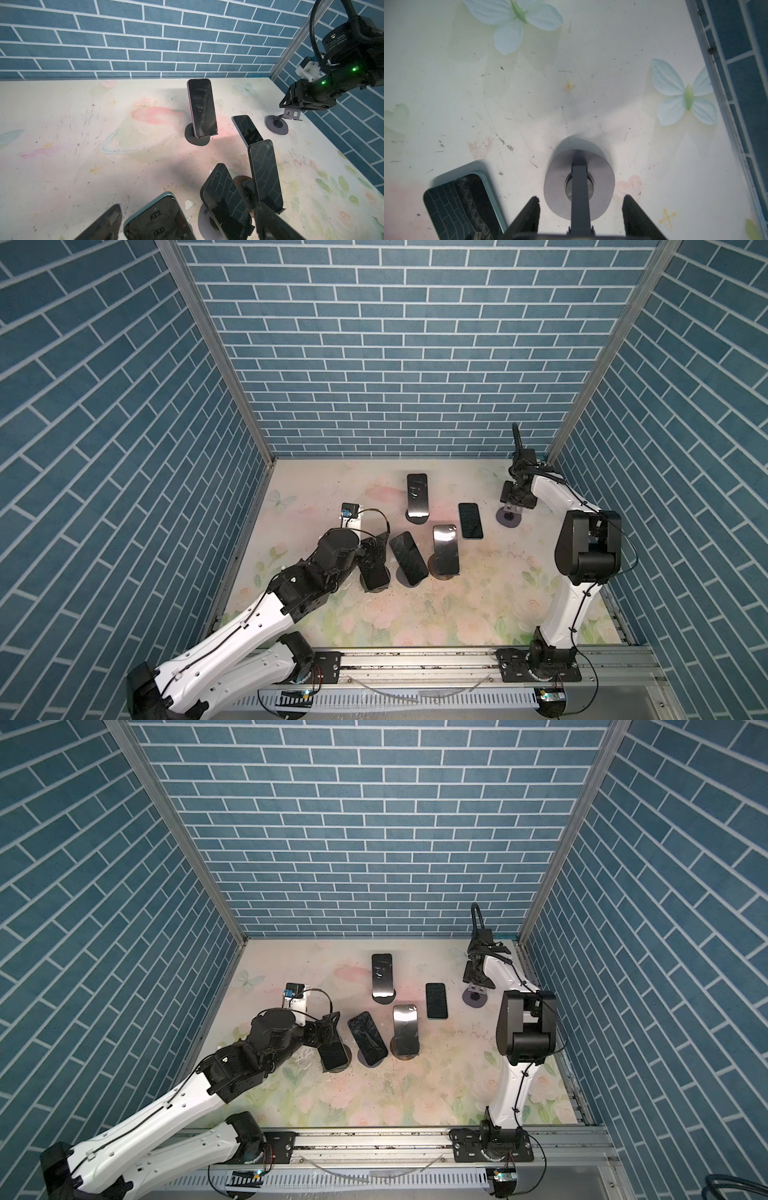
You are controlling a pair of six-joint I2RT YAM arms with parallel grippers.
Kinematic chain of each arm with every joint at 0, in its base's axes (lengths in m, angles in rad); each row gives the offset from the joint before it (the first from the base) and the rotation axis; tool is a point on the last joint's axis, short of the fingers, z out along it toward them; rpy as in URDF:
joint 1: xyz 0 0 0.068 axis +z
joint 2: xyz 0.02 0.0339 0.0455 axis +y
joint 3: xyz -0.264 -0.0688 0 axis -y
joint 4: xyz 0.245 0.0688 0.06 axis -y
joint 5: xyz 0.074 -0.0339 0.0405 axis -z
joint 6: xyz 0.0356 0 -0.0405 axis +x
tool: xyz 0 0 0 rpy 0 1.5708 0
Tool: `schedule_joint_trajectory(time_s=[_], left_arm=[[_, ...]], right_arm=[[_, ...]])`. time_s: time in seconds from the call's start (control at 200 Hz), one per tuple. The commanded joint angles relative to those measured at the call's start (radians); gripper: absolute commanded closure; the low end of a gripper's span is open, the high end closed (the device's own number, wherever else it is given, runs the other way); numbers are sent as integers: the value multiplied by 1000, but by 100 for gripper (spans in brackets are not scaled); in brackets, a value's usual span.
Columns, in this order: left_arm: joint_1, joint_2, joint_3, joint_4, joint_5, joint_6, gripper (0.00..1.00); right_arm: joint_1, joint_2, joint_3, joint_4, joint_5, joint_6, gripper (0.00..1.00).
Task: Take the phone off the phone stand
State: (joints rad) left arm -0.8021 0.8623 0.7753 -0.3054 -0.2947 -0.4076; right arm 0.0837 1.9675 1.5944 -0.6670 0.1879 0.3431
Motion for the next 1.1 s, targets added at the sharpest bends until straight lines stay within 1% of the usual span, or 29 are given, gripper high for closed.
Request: schedule_joint_trajectory(time_s=[0.0, 0.09, 0.25, 0.5, 0.605, 0.745, 0.935, 1.01, 1.095], left_arm=[[-5, -6, 26, -31, -12, -2, 0], [-5, -12, 28, -47, -14, -5, 0], [-5, -38, 5, -44, -21, -17, 0], [-5, -54, 8, -70, -35, -5, 0], [-5, -57, 6, -74, -41, -2, 0], [-4, -56, 3, -72, -40, -2, 0], [-5, -55, 6, -76, -32, -3, 0], [-5, -55, 11, -88, -31, -9, 0], [-5, -63, 7, -99, -31, -16, 0]], right_arm=[[1, 11, 69, -9, -8, 21, 53], [1, 28, 94, -29, -6, 36, 53], [1, 70, 119, -39, -38, 77, 53], [1, 119, 132, -46, -11, 114, 52], [1, 129, 136, -55, -11, 118, 49], [1, 130, 137, -67, -17, 117, 43], [1, 96, 120, -64, -22, 103, 22], [2, 79, 111, -65, -18, 93, 16], [4, 49, 94, -60, -4, 78, 12]])
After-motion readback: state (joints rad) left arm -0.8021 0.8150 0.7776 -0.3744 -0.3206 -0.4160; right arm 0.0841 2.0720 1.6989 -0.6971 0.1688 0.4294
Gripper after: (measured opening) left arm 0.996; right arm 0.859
